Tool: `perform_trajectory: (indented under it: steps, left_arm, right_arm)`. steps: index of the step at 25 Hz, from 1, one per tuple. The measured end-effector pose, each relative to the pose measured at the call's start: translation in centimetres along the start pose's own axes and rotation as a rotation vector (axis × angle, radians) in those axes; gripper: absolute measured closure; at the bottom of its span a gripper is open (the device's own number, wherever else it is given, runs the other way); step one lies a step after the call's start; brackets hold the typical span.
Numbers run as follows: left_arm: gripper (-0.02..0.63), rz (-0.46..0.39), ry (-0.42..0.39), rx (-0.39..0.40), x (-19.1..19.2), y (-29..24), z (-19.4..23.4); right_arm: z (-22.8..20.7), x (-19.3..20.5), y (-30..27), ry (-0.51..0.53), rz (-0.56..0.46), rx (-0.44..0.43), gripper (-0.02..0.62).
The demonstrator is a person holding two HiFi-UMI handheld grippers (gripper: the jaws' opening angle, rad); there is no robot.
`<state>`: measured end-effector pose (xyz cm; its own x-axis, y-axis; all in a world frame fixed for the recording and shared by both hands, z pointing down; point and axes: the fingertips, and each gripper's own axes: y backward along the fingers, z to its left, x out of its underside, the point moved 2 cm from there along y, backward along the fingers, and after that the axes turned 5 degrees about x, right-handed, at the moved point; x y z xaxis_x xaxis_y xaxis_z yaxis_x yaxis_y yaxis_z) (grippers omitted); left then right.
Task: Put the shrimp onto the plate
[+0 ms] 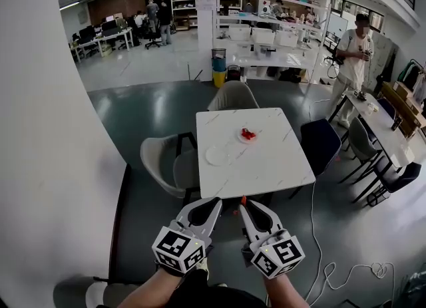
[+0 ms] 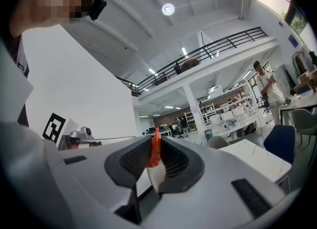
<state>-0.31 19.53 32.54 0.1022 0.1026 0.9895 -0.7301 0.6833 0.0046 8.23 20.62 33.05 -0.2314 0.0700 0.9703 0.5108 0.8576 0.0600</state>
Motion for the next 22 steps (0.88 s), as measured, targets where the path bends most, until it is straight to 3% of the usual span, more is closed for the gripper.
perform_trajectory:
  steps: [16,22]
  left_arm:
    - [0.598,0.005,0.003,0.09,-1.8,-9.4,17.5]
    - [0.598,0.003,0.009,0.106,-1.1,-12.1,21.8]
  right_arm:
    - [-4.8,0.6,-18.2,0.011,0.014,0.115,0.537]
    - [-6.8,1.7,-22.9,0.02,0.039,0.141,0.537]
